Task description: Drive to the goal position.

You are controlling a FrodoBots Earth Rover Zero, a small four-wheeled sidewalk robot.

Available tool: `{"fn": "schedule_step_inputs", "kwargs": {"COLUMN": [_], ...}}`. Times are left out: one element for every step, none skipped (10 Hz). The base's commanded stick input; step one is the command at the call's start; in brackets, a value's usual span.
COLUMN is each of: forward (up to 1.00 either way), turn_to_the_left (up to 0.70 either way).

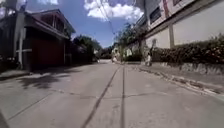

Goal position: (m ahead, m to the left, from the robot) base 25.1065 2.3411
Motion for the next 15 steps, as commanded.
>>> {"fn": "schedule_step_inputs", "kwargs": {"forward": [0.7,0.7,0.7,0.7,0.7,0.7,0.7,0.7,0.7,0.7,0.7,0.7,0.7,0.7,0.7], "turn_to_the_left": [0.0,0.0,0.0,0.0,0.0,0.0,0.0,0.0,0.0,0.0,0.0,0.0,0.0,0.0,0.0]}}
